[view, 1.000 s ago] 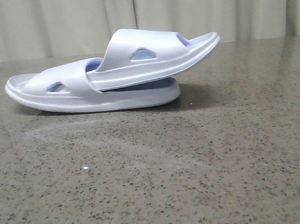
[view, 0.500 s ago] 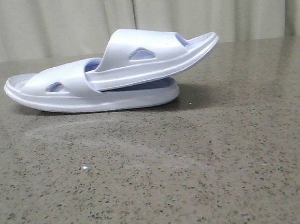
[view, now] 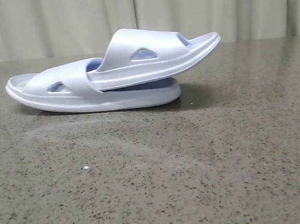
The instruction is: Insert blue slippers together front up
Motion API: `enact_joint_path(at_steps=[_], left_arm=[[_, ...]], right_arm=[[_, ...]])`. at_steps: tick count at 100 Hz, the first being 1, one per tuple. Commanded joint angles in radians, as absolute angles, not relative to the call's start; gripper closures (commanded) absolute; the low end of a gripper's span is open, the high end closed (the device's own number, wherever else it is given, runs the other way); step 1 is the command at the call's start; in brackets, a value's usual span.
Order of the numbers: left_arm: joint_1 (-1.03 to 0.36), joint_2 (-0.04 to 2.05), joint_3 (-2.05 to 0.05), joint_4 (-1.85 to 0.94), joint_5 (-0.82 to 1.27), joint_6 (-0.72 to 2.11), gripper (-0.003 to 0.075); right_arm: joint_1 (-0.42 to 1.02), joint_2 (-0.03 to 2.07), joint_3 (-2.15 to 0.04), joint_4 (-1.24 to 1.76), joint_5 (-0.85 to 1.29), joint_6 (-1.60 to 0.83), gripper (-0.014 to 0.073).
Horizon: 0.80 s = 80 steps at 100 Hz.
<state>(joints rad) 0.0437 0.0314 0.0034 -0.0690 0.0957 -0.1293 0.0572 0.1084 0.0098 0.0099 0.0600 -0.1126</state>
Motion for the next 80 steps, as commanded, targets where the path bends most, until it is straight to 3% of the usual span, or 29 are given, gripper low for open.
enact_joint_path(at_steps=[1, 80], left_arm=[[0.045, 0.042, 0.011, -0.071, 0.028, -0.138, 0.0705], [0.045, 0.042, 0.011, -0.036, 0.028, -0.126, 0.0705]], right_arm=[[0.052, 0.117, 0.031, -0.008, -0.016, -0.111, 0.0672], [0.052, 0.117, 0.031, -0.008, -0.016, -0.111, 0.0672]])
